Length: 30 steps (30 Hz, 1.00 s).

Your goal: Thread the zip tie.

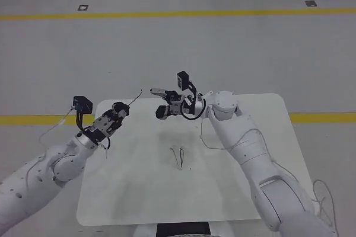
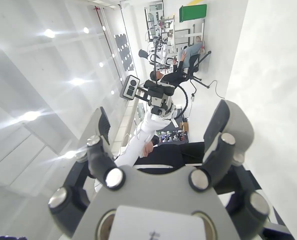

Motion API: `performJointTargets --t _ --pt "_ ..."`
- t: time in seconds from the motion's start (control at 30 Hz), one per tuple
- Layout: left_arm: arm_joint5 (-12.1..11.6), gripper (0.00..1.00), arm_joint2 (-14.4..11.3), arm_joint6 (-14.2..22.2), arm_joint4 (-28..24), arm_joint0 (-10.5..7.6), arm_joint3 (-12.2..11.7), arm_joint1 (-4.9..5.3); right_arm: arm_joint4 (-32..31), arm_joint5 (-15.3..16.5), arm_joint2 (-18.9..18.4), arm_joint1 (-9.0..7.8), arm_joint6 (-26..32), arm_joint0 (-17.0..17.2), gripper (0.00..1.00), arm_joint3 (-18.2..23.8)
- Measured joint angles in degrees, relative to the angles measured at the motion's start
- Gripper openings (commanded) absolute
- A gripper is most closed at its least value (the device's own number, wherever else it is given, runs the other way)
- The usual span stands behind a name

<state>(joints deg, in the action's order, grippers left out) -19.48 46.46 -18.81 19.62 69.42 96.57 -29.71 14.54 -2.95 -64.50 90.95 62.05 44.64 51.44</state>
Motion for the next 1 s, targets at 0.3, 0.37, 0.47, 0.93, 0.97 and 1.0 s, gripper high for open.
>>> performJointTargets --t 0.3,0.37,0.47,0.93,0.97,1.0 --pt "0.00 0.00 -0.13 3.60 -7.35 0.44 0.80 -0.68 0.33 0.38 -0.17 -0.16 -1.32 1.13 1.00 0.18" --pt "0.00 0.00 0.33 7.72 -14.19 0.40 2.24 -0.74 1.34 0.68 -0.64 -0.38 -1.05 1.37 1.00 -0.30" --pt "0.00 0.00 2.18 13.84 -23.19 0.70 2.80 -0.48 2.45 1.37 -1.18 -0.68 0.18 1.06 1.00 -1.76" --pt "0.00 0.00 18.92 47.91 -54.58 6.46 -2.35 -5.15 7.31 5.65 -1.61 -1.30 5.22 -1.13 1.00 -9.30" --pt "0.00 0.00 20.10 50.38 -56.08 6.84 -3.26 -5.91 7.65 5.77 -1.56 -1.28 5.31 -1.18 1.00 -9.51" --pt "0.00 0.00 21.66 53.85 -58.31 7.31 -4.57 -7.01 7.87 5.85 -1.52 -1.27 5.39 -1.20 1.00 -9.62"
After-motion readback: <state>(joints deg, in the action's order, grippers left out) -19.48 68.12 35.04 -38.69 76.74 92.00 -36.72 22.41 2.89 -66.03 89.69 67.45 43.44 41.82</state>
